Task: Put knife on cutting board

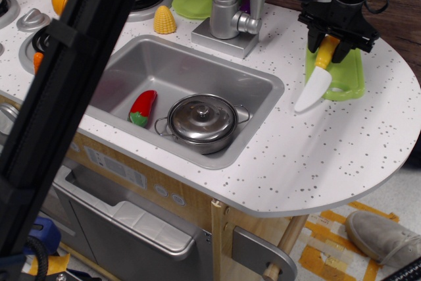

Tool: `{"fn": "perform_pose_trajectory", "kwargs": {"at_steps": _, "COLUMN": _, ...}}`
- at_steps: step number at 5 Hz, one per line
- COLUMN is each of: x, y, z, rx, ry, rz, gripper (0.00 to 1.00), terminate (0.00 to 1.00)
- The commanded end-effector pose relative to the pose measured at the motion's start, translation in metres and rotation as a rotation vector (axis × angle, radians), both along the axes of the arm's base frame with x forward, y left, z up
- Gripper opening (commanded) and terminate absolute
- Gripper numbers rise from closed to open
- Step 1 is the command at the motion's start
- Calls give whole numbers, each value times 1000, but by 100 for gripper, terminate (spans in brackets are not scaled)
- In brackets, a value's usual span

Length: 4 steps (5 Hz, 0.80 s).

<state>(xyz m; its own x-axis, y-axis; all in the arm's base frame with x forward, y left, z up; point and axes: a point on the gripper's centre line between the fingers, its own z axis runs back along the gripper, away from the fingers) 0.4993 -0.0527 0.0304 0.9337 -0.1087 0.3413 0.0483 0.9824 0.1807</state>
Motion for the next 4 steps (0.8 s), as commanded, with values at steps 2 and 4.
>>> {"fn": "perform_pose_trajectory", "kwargs": {"at_steps": 2, "x": 15, "y": 2, "z": 30, "rx": -5, "ry": -111, "rz": -19, "gripper": 100, "terminate": 0}}
{"fn": "perform_pose_trajectory", "kwargs": {"at_steps": 4, "x": 15, "y": 2, "z": 30, "rx": -5, "ry": -111, "rz": -19, "gripper": 100, "terminate": 100}}
